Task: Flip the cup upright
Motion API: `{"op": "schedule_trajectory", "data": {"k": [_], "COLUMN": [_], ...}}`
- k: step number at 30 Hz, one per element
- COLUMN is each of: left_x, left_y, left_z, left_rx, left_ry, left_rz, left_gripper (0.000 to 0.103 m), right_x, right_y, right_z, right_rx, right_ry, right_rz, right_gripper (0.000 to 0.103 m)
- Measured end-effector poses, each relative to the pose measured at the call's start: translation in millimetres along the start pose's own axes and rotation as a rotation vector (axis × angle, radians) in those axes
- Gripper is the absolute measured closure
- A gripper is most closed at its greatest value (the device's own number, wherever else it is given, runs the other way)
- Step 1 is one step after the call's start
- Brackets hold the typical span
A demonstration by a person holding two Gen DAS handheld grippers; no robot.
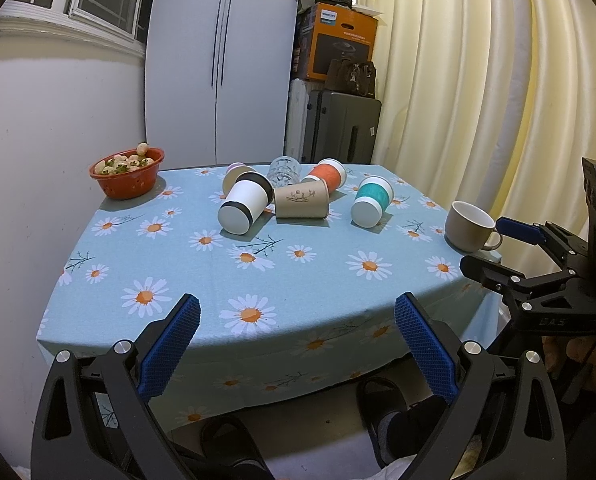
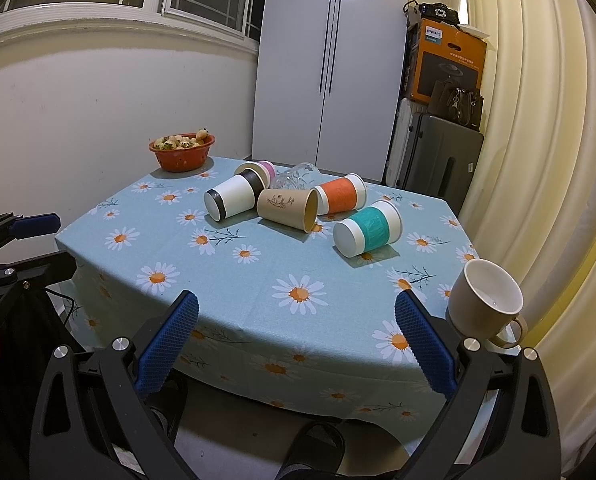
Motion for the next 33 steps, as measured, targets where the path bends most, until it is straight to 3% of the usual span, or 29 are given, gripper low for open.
{"op": "schedule_trajectory", "data": {"k": [14,20,33], "left_x": [3,-1,-41], "left_y": [-6,-14,-86], "left_z": [4,8,40], "left_rx": [-0.010,0.015,0.027], "left_ry": [0.021,0.041,-0.016], "left_rz": [0.046,0.074,0.172], "left_gripper": [0.007,0.007,0.008], "right_x": [0,-2,-27], "right_y": [1,-8,-68], "right_z": [-1,-3,-24], "right_rx": [-0.011,-0.032,-0.090], "right_ry": [0.007,-0.009,-0.099], "right_rz": [0.005,0.067,0.147], "right_gripper": [0.005,0.005,0.005]}}
Point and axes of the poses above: each gripper's, at about its wrist camera, not at the fingertips, and y roughly against the way its jaws point, z to its left, x to its underside, the point moved 2 cm from there along -y, roughly the way its jaws point, and after that the axes turned 14 degrees about -z, right-handed, at the moved point
